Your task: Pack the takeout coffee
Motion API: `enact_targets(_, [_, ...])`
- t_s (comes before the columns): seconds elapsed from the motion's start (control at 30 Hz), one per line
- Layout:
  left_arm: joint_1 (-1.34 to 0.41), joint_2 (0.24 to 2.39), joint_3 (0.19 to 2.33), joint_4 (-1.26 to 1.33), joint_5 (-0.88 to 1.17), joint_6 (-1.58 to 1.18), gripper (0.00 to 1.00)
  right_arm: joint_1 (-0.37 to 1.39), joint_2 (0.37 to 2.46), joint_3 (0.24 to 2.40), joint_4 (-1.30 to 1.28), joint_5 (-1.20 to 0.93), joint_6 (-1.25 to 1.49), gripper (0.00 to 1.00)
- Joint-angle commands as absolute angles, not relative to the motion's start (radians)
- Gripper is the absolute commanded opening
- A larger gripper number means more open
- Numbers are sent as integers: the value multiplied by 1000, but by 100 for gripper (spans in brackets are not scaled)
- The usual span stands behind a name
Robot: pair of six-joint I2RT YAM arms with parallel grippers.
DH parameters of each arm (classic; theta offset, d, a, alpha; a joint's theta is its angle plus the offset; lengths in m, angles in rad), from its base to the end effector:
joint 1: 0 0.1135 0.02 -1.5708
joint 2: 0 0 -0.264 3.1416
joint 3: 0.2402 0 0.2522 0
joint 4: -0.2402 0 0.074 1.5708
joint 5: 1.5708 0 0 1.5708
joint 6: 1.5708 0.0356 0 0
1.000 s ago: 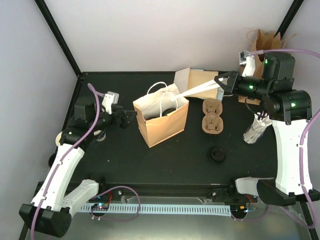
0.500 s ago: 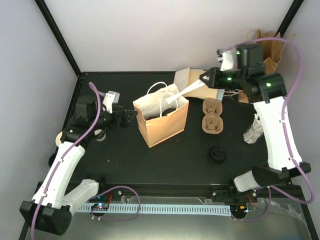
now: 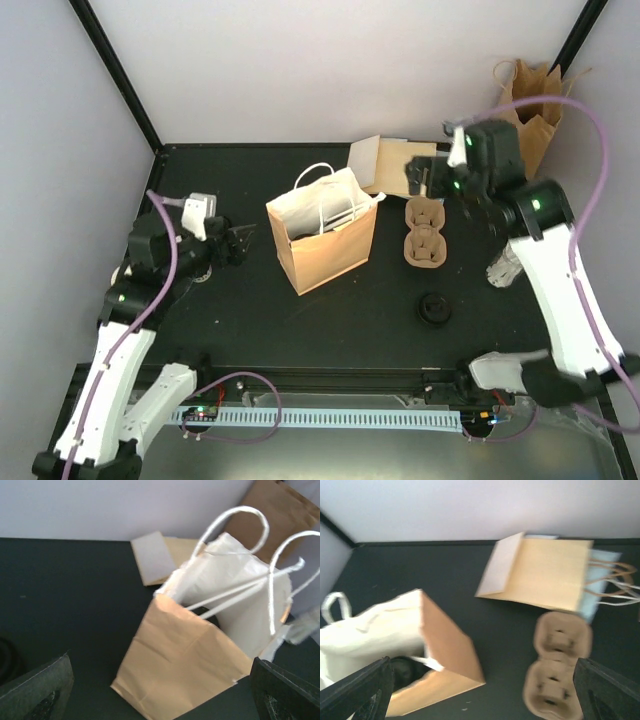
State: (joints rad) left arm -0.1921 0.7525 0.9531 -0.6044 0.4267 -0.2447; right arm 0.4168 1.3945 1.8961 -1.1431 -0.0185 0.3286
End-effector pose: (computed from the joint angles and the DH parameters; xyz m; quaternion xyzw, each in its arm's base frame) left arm 0.1476 -0.0437 0.3597 0.0952 0.8184 -0.2892 0.4874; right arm 0.2260 0.1008 0.4782 -0.0435 0.8929 0.1709 0.4143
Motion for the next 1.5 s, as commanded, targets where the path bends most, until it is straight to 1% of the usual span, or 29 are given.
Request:
enact_targets(0.0, [-197,632,873,-630,162,-293,99,406,1132,1534,-855,305,281,100])
enact_targets(0.07, [-197,553,811,-580,83,-268,99,405,964,1245,-627,299,201,100])
enact_targets(0.13, [-198,490,730,-470,38,-267,99,404,813,980,-411,261,147,100])
enact_targets(0.2, [-197,433,635,-348,9,-276,99,404,723,818,-274,188,76,100])
enact_targets(0.23, [-197,407,581,-283,-13,-285,99,403,703,770,-240,207,91,100])
enact_targets(0.33, [-198,386,447,-120,-48,-246,99,402,687,652,-150,267,101,99])
enact_targets(0.47, [-198,454,350,60,-113,-119,99,368,687,445,166,281,10,91])
enact_targets(0.5, [-198,482,341,95,-139,-82,99,332,690,395,243,259,-8,90])
enact_targets(0.57, [-197,556,328,144,-223,-45,99,233,702,281,424,125,-31,86])
enact_targets(0.63, [-194,663,318,190,-276,-31,99,132,754,192,586,26,-27,84])
enact_targets(0.7, [-191,765,284,327,-284,-3,99,49,867,163,701,-34,24,84])
enact_targets(0.73, [-189,814,262,403,-292,5,99,39,900,149,779,-53,34,84])
enact_targets(0.8, [-184,921,227,564,-282,35,99,37,1030,153,926,-16,26,85])
enact_targets(0.83, [-181,983,226,623,-276,44,99,36,1085,182,921,-2,-6,87])
enact_targets(0.9, [-177,1112,246,736,-248,73,99,24,1192,220,963,7,-16,96])
enact_targets(0.93, [-176,1165,270,751,-233,101,99,15,1236,238,959,-6,-13,100])
enact_targets(0.97, [-176,1198,309,731,-232,114,99,9,1281,246,976,-19,-8,100])
enact_targets(1.03, [-165,1264,355,773,-221,146,99,6,1418,224,1177,-22,-3,100])
enact_targets(1.07, [-160,1306,368,788,-218,156,99,5,1436,234,1174,-4,3,100])
enact_targets(1.1, [-145,1349,373,824,-216,148,99,4,1391,274,1021,20,11,100])
enact_targets(1.13, [-129,1374,376,850,-204,140,99,5,1397,304,983,32,13,100])
enact_targets(1.2, [-97,1377,400,802,-163,110,99,5,1407,263,1070,24,6,100])
enact_targets(1.27, [-46,1382,424,743,-87,66,99,5,1398,294,994,14,5,100])
enact_targets(1.37, [-22,1375,423,734,-41,49,99,6,1400,276,1033,0,-5,100])
enact_targets(1.43, [-20,1368,369,825,-14,51,99,6,1397,283,1013,0,-3,100])
enact_targets(1.47, [-20,1392,310,981,-7,71,99,6,1397,285,1008,0,-3,100])
